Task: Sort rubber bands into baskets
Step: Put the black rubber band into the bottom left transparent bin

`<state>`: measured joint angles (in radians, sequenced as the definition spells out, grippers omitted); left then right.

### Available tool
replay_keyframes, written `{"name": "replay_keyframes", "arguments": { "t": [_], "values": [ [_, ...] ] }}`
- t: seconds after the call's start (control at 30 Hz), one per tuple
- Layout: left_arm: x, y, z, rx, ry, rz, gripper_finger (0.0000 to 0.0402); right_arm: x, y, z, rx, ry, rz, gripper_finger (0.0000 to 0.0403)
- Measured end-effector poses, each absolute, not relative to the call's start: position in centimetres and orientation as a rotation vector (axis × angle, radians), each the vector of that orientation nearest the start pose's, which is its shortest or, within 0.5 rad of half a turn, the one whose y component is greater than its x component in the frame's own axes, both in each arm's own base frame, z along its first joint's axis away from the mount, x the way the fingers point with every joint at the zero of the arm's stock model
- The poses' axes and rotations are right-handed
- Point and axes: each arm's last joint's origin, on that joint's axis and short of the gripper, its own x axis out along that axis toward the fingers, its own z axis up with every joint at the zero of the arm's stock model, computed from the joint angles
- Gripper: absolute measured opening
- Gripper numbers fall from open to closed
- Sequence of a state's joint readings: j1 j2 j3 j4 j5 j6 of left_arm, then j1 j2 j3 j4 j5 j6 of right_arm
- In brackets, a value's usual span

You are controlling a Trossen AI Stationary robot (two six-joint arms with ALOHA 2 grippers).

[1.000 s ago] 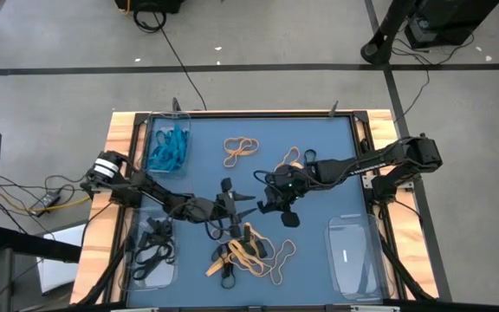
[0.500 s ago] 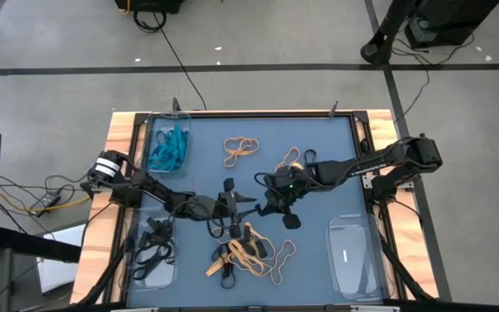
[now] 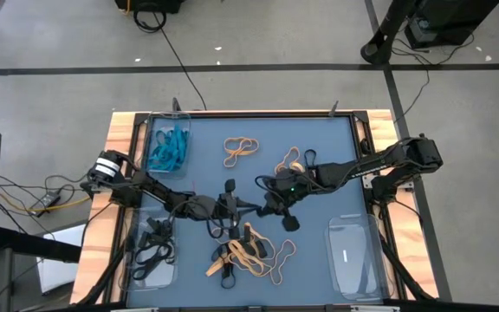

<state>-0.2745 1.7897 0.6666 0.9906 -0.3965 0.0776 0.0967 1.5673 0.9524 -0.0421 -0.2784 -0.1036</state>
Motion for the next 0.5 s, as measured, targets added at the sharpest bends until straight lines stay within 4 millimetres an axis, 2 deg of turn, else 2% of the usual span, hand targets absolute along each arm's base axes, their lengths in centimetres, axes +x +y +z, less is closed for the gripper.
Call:
{"name": "replay_keyframes", "arguments": {
  "t": [0.1, 0.27, 0.37, 0.5],
  "values": [
    [32.1, -7.8, 15.5, 0.119, 0.129, 0.139, 0.0008, 32.7, 3.9, 21.6, -0.02, 0.658, 0.356, 0.0023],
    [31.6, -8.0, 15.9, 0.136, 0.165, 0.243, 0.0003, 32.4, 3.6, 21.1, -0.014, 0.727, 0.257, 0.0076],
    [30.8, -8.1, 16.7, 0.152, 0.217, 0.305, 0.0002, 32.1, 3.4, 20.7, 0.017, 0.783, 0.178, 0.0107],
    [29.4, -8.3, 18.5, 0.133, 0.261, 0.356, 0.0002, 31.5, 2.4, 20.1, 0.073, 0.872, -0.017, 0.0135]
  ]
}}
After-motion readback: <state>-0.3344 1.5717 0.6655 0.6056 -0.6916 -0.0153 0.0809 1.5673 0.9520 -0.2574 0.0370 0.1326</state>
